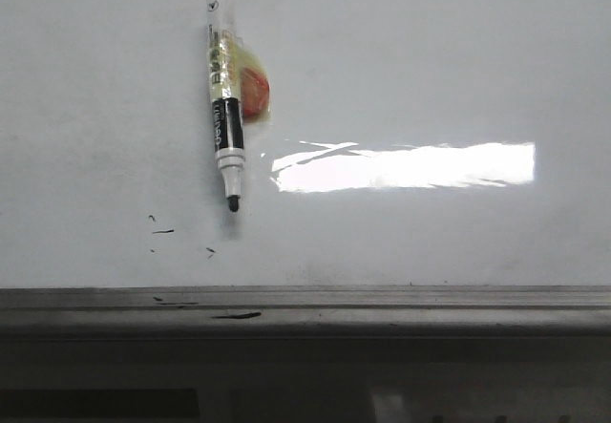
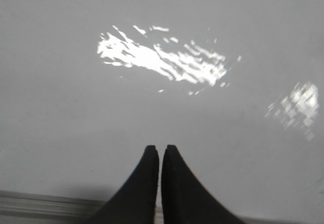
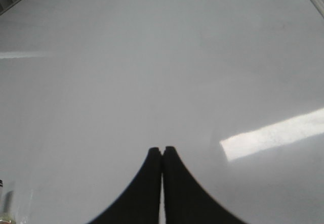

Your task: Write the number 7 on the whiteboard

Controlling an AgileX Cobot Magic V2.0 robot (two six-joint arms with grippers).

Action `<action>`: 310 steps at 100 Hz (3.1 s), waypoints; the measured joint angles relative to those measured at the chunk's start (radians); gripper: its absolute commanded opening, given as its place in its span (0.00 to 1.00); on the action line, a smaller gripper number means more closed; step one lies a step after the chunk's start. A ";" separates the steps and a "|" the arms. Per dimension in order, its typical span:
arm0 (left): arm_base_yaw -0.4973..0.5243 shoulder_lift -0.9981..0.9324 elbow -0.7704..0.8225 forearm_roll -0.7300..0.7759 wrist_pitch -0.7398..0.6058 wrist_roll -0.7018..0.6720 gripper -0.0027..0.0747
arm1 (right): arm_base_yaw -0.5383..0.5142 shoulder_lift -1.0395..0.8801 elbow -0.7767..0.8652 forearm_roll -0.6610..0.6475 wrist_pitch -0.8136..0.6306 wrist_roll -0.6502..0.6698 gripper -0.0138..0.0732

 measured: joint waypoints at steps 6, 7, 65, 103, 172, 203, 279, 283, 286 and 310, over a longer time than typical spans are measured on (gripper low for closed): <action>0.000 0.000 0.000 -0.167 -0.015 0.000 0.01 | 0.000 0.000 -0.006 0.025 0.045 0.010 0.11; 0.000 0.000 0.000 -0.183 -0.018 0.000 0.01 | 0.000 0.000 -0.008 0.027 0.060 0.013 0.11; 0.000 0.000 -0.031 -0.482 -0.108 0.092 0.06 | 0.000 0.000 -0.388 -0.008 0.588 -0.081 0.24; 0.000 0.302 -0.460 0.098 0.397 0.233 0.50 | 0.013 0.254 -0.544 -0.014 0.826 -0.233 0.65; -0.499 0.925 -0.589 -0.351 0.093 0.423 0.50 | 0.034 0.287 -0.547 -0.014 0.826 -0.247 0.65; -0.618 1.114 -0.589 -0.519 -0.102 0.424 0.50 | 0.034 0.287 -0.547 -0.014 0.826 -0.250 0.65; -0.629 1.218 -0.612 -0.586 -0.112 0.467 0.01 | 0.058 0.287 -0.547 0.023 0.815 -0.327 0.65; -0.629 1.212 -0.608 -0.557 -0.090 0.505 0.01 | 0.070 0.287 -0.547 0.068 0.818 -0.394 0.65; -0.629 1.202 -0.606 -0.532 -0.060 0.540 0.01 | 0.083 0.287 -0.547 0.108 0.823 -0.447 0.65; -0.627 1.114 -0.598 -0.532 0.162 1.002 0.01 | 0.175 0.359 -0.547 0.468 0.928 -0.823 0.65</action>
